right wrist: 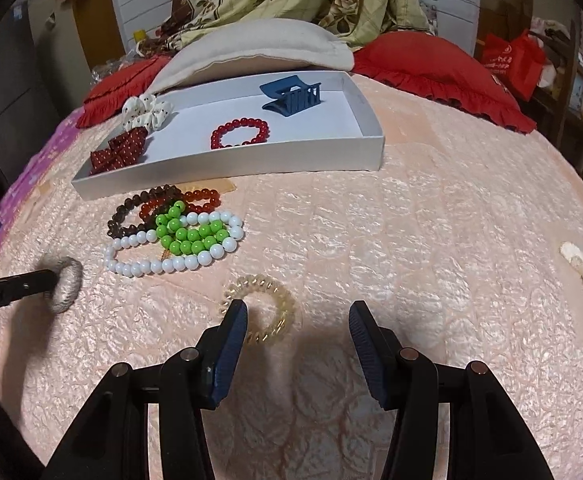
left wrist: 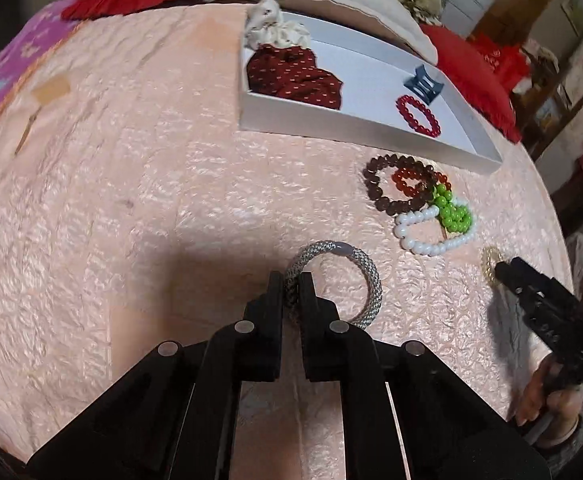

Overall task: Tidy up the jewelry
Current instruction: 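Grasp the grey braided hair tie with the left tool while the right grasps the clear spiral tie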

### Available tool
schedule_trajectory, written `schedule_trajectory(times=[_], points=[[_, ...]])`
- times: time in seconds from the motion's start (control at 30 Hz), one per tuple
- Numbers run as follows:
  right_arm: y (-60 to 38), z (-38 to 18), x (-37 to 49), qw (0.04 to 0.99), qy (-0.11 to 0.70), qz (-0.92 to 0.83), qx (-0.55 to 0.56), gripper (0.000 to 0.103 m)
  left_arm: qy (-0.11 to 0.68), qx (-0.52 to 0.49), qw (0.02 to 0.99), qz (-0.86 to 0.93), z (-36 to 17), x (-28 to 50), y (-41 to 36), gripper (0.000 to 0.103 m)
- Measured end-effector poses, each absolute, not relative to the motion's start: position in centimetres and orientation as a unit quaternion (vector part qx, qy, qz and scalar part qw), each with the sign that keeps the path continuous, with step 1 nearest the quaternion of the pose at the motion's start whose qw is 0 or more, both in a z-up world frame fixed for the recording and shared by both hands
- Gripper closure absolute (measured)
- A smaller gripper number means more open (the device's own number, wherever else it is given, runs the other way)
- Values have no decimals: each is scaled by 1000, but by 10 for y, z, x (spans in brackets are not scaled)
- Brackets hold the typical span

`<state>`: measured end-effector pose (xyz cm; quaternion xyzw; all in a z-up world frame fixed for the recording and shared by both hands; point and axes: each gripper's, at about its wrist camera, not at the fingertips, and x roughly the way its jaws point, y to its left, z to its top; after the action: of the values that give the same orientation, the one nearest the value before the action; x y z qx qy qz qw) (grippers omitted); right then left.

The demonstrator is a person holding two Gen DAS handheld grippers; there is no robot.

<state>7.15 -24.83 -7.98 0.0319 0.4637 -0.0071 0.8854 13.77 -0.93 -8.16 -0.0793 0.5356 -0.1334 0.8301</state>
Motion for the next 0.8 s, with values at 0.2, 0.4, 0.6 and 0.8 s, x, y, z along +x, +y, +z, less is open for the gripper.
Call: schedule_trajectory(times=[0.2,0.4,0.6,0.8], points=[[-242,-82,74,885,465,-12,18,56,522,-70,839,-133,-81,132,-11,96],[-239,-84,75,888,459,-18,13,58,511,-69,847,-131,-83,134,-14,96],[-236,-84,73,890,455,-22,13,62,500,-52,855,-126,-84,133,-21,95],[-235,-83,71,891,452,-23,12,65,491,-43,860,-131,-84,135,-28,86]])
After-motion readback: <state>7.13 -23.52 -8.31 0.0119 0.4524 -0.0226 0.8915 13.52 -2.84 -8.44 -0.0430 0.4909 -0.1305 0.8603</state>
